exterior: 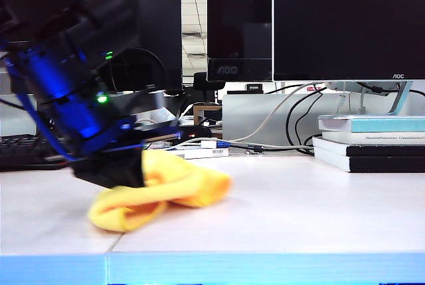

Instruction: Wipe the table from back to front using the rag.

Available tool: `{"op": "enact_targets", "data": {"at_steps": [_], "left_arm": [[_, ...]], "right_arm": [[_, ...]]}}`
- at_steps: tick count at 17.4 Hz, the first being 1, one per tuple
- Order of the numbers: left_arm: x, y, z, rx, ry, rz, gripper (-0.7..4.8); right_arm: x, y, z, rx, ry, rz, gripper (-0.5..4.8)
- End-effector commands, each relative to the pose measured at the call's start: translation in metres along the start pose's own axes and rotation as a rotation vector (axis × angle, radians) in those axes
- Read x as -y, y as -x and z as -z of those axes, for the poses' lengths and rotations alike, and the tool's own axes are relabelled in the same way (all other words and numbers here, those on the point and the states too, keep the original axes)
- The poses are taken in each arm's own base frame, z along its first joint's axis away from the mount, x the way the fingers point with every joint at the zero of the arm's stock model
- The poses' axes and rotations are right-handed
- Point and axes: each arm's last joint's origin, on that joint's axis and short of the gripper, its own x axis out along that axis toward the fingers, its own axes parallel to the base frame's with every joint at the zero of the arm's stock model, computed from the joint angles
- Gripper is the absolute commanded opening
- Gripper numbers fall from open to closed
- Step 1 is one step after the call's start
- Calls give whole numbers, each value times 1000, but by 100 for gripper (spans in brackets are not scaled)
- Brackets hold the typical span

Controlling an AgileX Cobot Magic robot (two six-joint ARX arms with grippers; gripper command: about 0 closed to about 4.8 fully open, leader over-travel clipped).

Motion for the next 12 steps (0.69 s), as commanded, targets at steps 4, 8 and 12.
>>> {"op": "enact_targets", "data": {"at_steps": [4,8,12], "left_arm": [[-16,-17,-11,-36,-35,-34,-6],[-10,-52,-45,-65,-31,-42,-6],[-7,-80,-80,-34,-21,-43,-6]], "right_arm": [[0,1,-3,20,-2,5,-1],[0,2,-3,21,-3,5,-1],[0,2,-3,20,-28,4,-1]]}}
